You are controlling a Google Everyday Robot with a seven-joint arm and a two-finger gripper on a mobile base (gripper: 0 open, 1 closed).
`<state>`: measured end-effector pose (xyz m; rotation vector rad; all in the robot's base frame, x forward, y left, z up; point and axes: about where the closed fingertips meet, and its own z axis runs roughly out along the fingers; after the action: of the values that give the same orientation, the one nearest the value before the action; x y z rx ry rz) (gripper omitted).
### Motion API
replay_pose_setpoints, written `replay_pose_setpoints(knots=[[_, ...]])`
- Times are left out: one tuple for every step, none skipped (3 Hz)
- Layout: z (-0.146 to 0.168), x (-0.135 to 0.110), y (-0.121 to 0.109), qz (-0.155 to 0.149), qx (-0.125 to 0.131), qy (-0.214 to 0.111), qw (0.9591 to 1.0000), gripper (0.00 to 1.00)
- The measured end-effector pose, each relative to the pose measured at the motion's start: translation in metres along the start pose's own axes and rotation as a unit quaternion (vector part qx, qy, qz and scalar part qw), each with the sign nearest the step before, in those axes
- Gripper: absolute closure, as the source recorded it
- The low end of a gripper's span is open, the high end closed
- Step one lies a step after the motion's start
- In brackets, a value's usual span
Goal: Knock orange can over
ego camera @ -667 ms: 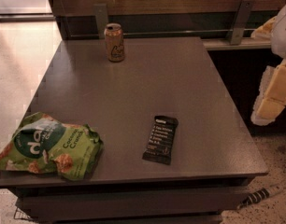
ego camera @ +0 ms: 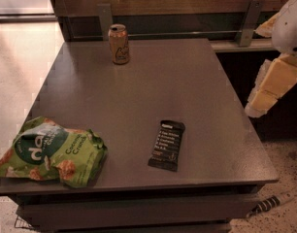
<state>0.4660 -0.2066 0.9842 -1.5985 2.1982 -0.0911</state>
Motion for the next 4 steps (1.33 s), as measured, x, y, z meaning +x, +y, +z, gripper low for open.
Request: replay_pose_setpoints(knots=[[0.027, -0.026, -0.035, 0.074, 0.029, -0.096, 0.9922, 0.0], [0.039, -0.087, -0.104, 0.113, 0.08, -0.253, 0.9575, 0.0], [0.048, -0.14, -0.134, 0.125, 0.081, -0.357, 0.9221, 0.0], [0.07, -0.176, -0.13, 0.138, 0.04, -0.395, 0.9072, 0.0]])
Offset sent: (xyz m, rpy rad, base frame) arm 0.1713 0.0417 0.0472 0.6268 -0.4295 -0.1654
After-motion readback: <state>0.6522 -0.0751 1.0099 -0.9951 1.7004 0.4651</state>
